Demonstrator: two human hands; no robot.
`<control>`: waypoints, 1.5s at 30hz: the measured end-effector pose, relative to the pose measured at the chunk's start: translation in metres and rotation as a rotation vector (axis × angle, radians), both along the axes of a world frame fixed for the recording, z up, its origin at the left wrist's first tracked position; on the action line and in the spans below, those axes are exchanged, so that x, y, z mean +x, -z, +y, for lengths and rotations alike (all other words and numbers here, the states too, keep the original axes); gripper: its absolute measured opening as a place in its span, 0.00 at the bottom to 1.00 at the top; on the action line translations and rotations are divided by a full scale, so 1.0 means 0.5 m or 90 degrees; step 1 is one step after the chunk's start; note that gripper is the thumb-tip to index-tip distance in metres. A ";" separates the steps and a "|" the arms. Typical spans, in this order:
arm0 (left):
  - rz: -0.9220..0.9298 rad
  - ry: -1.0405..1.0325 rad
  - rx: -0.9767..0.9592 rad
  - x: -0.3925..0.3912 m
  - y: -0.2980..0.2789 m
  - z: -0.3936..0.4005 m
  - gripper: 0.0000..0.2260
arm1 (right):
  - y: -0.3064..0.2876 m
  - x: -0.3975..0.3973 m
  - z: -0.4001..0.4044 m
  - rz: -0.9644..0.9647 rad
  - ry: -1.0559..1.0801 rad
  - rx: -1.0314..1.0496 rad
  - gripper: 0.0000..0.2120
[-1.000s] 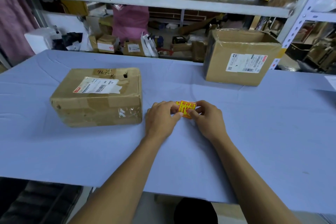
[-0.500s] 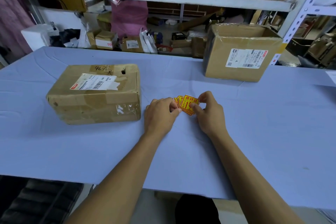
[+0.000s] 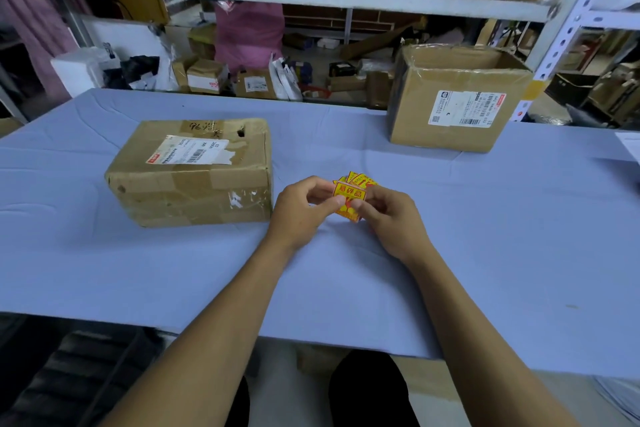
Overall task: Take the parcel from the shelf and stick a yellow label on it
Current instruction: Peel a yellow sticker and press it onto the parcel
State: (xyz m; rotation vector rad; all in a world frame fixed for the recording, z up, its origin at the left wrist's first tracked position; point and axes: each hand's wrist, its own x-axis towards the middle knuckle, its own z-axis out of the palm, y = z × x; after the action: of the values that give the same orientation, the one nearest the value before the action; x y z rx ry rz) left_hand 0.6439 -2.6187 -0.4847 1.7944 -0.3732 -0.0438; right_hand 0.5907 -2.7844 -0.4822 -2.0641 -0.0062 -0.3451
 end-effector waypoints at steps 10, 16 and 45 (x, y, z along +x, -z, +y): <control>-0.022 -0.036 0.065 -0.089 0.016 0.052 0.05 | 0.018 -0.081 0.100 -0.015 0.071 -0.069 0.06; -0.075 -0.050 0.133 -0.133 0.009 0.069 0.02 | 0.011 -0.105 0.109 -0.005 0.060 -0.055 0.03; -0.118 -0.162 0.150 -0.143 0.001 0.070 0.13 | 0.006 -0.112 0.100 0.029 0.012 -0.040 0.08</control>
State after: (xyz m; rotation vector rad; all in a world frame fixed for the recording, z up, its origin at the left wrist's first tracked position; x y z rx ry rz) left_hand 0.5723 -2.5838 -0.4850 2.0742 -0.2771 0.2696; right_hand 0.5348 -2.7344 -0.4854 -2.1343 0.0300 -0.3125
